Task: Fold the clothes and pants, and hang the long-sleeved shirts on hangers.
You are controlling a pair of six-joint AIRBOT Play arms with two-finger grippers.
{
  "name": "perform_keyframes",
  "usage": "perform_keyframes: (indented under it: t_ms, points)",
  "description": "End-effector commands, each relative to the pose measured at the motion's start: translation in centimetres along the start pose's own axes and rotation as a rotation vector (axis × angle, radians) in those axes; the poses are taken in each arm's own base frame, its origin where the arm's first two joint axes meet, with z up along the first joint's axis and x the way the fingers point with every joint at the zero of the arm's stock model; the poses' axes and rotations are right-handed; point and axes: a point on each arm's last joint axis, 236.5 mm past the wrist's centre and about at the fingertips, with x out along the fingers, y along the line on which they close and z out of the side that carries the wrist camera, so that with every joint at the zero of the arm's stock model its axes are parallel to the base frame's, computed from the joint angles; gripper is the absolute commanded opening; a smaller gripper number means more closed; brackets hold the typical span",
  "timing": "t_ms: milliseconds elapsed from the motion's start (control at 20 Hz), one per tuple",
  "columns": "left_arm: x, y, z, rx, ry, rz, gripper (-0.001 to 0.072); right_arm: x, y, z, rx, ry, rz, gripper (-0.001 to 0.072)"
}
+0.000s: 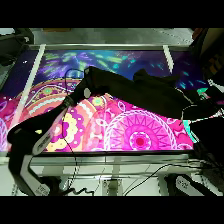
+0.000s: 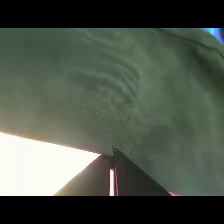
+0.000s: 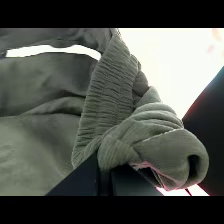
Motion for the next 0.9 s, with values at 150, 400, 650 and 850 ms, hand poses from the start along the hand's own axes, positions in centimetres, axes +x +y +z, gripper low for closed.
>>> perform_keyframes:
  t_ms: [150,400,650,850]
  points:
    - [-15.5,9.8,5.4,0.419,0.075,0.473,0.0013,-3.3,3.0,-2.8,-0.034,0.072,0.124,0.0036]
    - [-20.0,13.9,-5.1,0.335,0.309,0.513,0.0014,-2.5,1.7,-8.7,-0.130,0.207,0.057,0.0036]
    - [-22.1,16.2,-18.8,0.223,0.506,0.503,0.0014,-4.4,-1.6,-15.7,-0.229,0.356,0.007,0.0036]
    - [-24.2,17.4,-23.1,0.171,0.546,0.531,0.0014,-3.1,-3.4,-20.6,-0.172,0.397,-0.010,0.0036]
